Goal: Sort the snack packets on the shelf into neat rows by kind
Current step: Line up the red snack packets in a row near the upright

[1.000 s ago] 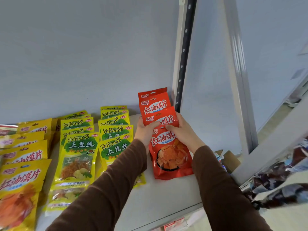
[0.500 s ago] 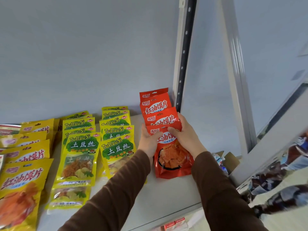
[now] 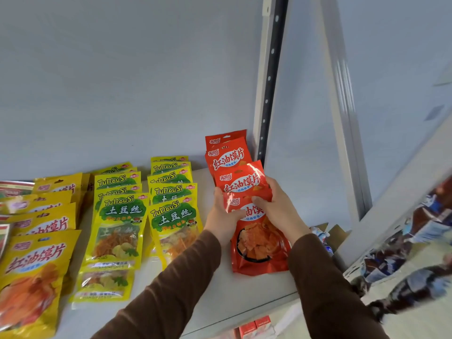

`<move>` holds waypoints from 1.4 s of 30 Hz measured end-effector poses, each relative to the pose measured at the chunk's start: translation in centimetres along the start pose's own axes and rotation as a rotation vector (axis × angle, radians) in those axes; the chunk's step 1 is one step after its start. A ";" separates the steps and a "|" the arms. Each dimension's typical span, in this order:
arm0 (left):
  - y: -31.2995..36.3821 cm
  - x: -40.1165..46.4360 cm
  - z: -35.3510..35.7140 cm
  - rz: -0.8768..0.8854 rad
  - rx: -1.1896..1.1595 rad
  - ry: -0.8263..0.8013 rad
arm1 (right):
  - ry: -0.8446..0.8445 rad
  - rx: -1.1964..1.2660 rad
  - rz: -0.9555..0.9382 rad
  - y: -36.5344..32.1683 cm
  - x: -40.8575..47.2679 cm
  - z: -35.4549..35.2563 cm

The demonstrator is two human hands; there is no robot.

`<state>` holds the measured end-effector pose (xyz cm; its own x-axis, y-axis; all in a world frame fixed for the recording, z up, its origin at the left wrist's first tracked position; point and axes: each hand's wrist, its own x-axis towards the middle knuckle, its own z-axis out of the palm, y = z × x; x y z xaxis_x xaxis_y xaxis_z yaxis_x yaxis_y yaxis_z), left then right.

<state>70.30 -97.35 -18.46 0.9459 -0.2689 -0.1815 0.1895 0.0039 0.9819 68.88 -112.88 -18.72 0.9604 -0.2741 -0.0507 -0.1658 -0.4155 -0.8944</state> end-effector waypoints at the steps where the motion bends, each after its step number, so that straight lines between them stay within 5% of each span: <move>1: 0.0 0.0 0.0 -0.005 0.006 -0.004 | 0.004 -0.007 0.007 0.0 -0.1 -0.1; 6: 1.0 0.5 -0.6 -0.014 -0.021 0.053 | 0.096 -0.025 0.079 -1.2 0.0 -0.4; 10: 4.1 3.4 -1.2 -0.034 -0.065 0.144 | 0.244 -0.181 -0.064 -4.6 1.9 -0.3; 17: 6.3 5.5 -1.6 -0.128 -0.027 0.119 | -0.085 -0.098 0.029 -7.9 6.9 -0.1; 21: 5.7 5.6 -2.3 -0.144 0.029 0.059 | -0.017 -0.126 0.047 -5.9 5.0 -0.5; 25: 5.1 5.6 -3.5 0.089 0.586 0.067 | 0.274 -0.341 0.006 -3.3 2.5 -1.0; 28: 4.3 4.7 -3.4 0.162 1.011 -0.010 | 0.298 -0.240 0.077 -1.8 0.9 -1.5; 31: 4.2 4.2 -3.3 0.150 1.190 0.008 | 0.320 -0.159 0.146 -0.5 -0.4 -1.8; 36: 4.9 3.4 -4.3 0.197 1.068 -0.112 | 0.432 0.394 0.166 0.8 -0.9 -1.8; 42: 4.9 2.6 -2.4 0.331 0.791 -0.162 | 0.162 0.227 -0.011 -3.1 1.1 -1.4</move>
<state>74.28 -95.71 -14.24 0.8596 -0.5061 0.0711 -0.3838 -0.5475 0.7436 70.17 -113.11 -15.43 0.9103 -0.4136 0.0153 -0.0832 -0.2192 -0.9721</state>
